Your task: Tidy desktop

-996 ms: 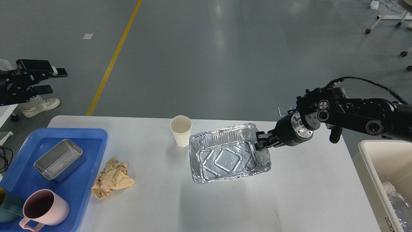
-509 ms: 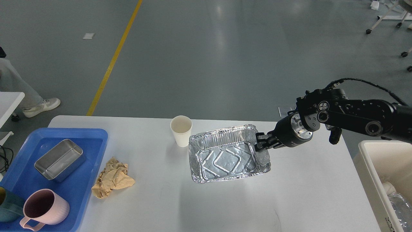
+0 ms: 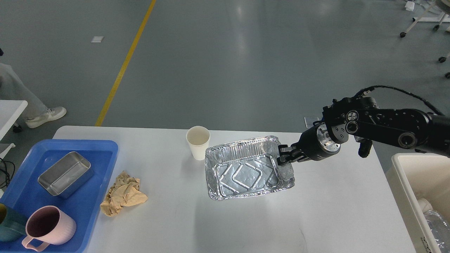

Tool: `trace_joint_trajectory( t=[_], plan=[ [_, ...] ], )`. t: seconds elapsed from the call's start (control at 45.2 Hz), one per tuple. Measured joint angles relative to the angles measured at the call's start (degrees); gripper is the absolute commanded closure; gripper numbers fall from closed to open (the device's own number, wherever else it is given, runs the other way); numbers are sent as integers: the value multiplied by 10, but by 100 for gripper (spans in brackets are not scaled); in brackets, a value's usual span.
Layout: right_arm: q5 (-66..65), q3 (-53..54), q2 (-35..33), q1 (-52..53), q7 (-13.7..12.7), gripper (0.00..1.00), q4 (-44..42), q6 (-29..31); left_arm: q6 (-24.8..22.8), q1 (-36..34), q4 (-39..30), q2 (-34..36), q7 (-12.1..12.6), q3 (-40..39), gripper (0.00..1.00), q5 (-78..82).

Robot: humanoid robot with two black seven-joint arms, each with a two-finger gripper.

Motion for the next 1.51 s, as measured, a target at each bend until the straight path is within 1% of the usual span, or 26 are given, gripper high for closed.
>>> trace_joint_trajectory(
  t=[0.089, 0.111, 0.177, 0.31, 0.465, 0.62, 0.797, 1.063, 1.24, 1.506],
  plan=[
    [0, 0, 0, 0, 0, 100, 0, 0, 29, 3, 19, -49, 7, 3, 21, 22],
    [0, 0, -1, 0, 0, 100, 0, 0, 41, 4, 33, -78, 10, 4, 21, 40],
    [0, 0, -1, 0, 0, 100, 0, 0, 54, 4, 58, -129, 14, 5, 21, 69],
    [0, 0, 0, 0, -1, 100, -3, 0, 76, -2, 157, -290, 28, 8, 21, 158],
    [0, -1, 0, 0, -1, 100, -5, 0, 93, -23, 259, -456, 32, 20, 21, 243],
    [1, -3, -5, -2, -1, 100, -5, 0, 122, -40, 318, -567, 32, 51, 21, 293],
    [-2, -3, -7, -8, 0, 100, -5, 0, 148, -50, 346, -632, 32, 106, 21, 320],
    [-8, -3, -7, -13, 0, 100, -7, 0, 190, -52, 360, -668, 32, 183, 22, 375],
    [-8, -3, -7, -14, 0, 100, -7, 0, 213, -54, 399, -713, 30, 210, 24, 380],
    [-8, -3, -9, -14, 0, 100, -7, 0, 274, -54, 460, -790, 23, 270, 30, 380]
  ],
)
